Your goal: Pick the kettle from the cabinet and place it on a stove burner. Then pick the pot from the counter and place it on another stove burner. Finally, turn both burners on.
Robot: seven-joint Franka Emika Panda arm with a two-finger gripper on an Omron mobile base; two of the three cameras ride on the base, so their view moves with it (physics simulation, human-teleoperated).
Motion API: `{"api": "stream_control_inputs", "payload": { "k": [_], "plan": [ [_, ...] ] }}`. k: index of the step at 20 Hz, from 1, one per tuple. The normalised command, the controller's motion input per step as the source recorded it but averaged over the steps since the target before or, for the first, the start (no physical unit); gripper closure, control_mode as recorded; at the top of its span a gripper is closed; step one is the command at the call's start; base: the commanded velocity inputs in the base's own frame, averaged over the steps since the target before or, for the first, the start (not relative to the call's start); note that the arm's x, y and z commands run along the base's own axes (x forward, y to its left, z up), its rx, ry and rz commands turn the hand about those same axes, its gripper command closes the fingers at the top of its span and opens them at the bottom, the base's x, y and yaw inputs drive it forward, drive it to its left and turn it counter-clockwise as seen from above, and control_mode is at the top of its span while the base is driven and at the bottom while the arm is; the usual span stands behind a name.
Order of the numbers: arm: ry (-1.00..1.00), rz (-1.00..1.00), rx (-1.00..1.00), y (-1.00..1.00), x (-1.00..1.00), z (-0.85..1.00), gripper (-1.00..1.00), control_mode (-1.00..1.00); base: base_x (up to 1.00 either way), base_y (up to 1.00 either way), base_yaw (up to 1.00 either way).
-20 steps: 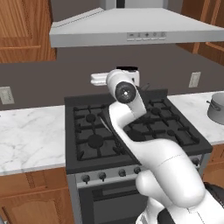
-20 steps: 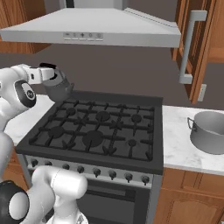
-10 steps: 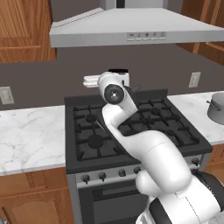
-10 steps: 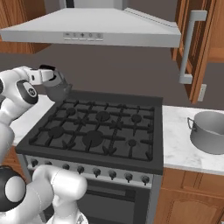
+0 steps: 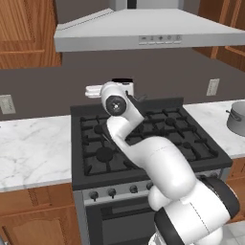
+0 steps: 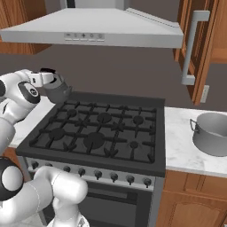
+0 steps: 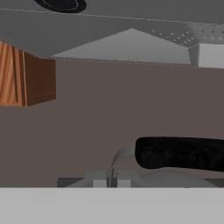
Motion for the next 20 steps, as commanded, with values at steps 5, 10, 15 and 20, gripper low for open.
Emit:
{"api": "stream_control_inputs", "payload": {
  "k": [5, 10, 15, 20],
  "plan": [
    [0.01, 0.00, 0.00, 0.17, 0.17, -0.20, 1.00, -1.00, 0.00, 0.00, 0.00],
    [0.00, 0.00, 0.00, 0.10, 0.15, -0.22, 1.00, -1.00, 0.00, 0.00, 0.00],
    [0.01, 0.00, 0.00, 0.03, 0.17, -0.23, 1.00, -1.00, 0.00, 0.00, 0.00],
    [0.04, 0.00, 0.00, 0.02, 0.22, -0.21, 1.00, -1.00, 0.00, 0.00, 0.00]
  ]
}}
